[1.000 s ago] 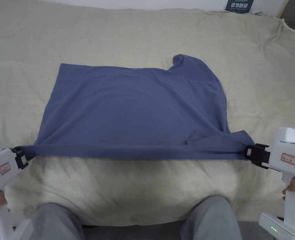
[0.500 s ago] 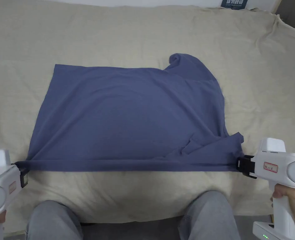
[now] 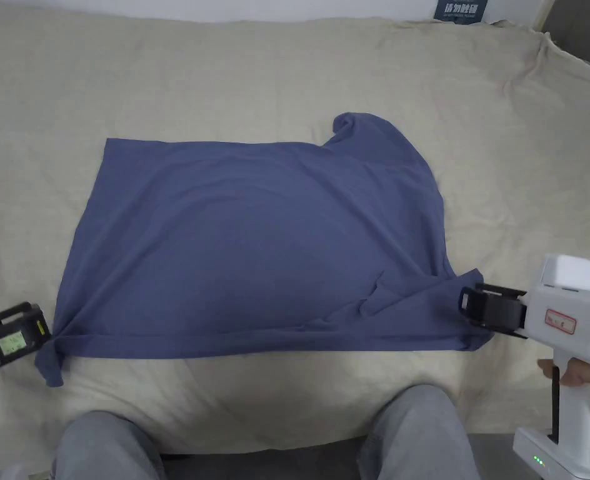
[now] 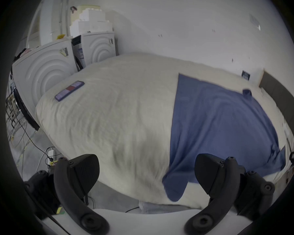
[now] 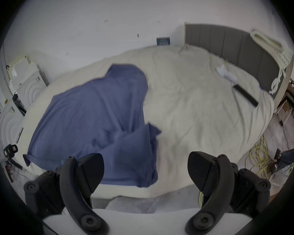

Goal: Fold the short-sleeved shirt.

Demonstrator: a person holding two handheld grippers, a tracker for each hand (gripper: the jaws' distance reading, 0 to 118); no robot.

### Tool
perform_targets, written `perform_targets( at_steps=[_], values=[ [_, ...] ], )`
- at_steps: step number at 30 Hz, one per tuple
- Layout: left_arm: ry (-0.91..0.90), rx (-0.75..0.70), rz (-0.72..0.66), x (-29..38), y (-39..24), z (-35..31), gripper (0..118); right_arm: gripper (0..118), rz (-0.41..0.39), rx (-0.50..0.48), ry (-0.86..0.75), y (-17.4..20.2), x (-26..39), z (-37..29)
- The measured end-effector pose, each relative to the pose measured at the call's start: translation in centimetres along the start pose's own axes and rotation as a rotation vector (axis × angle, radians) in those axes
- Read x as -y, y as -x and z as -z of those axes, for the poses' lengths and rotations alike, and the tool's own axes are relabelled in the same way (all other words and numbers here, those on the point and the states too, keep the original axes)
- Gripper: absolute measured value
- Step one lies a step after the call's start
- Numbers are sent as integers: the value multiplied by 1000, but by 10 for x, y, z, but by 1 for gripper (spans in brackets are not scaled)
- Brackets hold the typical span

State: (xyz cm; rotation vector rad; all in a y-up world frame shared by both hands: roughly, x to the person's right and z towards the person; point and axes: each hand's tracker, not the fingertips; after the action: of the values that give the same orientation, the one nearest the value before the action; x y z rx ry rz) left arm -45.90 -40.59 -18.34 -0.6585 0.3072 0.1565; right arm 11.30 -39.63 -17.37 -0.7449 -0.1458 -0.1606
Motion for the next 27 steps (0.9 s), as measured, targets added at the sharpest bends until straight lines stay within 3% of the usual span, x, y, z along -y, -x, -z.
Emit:
perform_targets(
  at_steps=[7, 14, 16, 18, 19, 21, 23, 24, 25, 27],
  values=[
    [-296, 14, 103, -23, -42, -36, 116, 102, -64, 1, -259, 31, -21, -33],
    [-389, 114, 174, -20, -74, -58, 115, 102, -112, -10, -391, 63, -6, -49],
    [-402, 142, 175, -17, -76, -61, 110, 102, -98, -29, -401, 66, -1, -51],
    [-406, 167, 183, -13, -79, -65, 91, 100, -88, -50, -399, 62, 2, -45],
    [-409, 169, 190, -11, -79, -63, 77, 94, -88, -54, -401, 64, 4, -45],
    [-408, 180, 197, -8, -80, -63, 41, 68, -95, -61, -403, 65, 7, -42],
    [-387, 208, 190, -7, -81, -62, 10, 31, -98, -80, -399, 66, 9, -42],
    [-379, 219, 191, -5, -82, -61, 0, 13, -98, -91, -397, 67, 11, -41],
    [-375, 222, 199, -4, -83, -61, 0, 2, -99, -88, -400, 69, 13, -40],
    [-375, 228, 223, -1, -86, -61, 0, 1, -116, -73, -411, 71, 15, -39]
  ],
)
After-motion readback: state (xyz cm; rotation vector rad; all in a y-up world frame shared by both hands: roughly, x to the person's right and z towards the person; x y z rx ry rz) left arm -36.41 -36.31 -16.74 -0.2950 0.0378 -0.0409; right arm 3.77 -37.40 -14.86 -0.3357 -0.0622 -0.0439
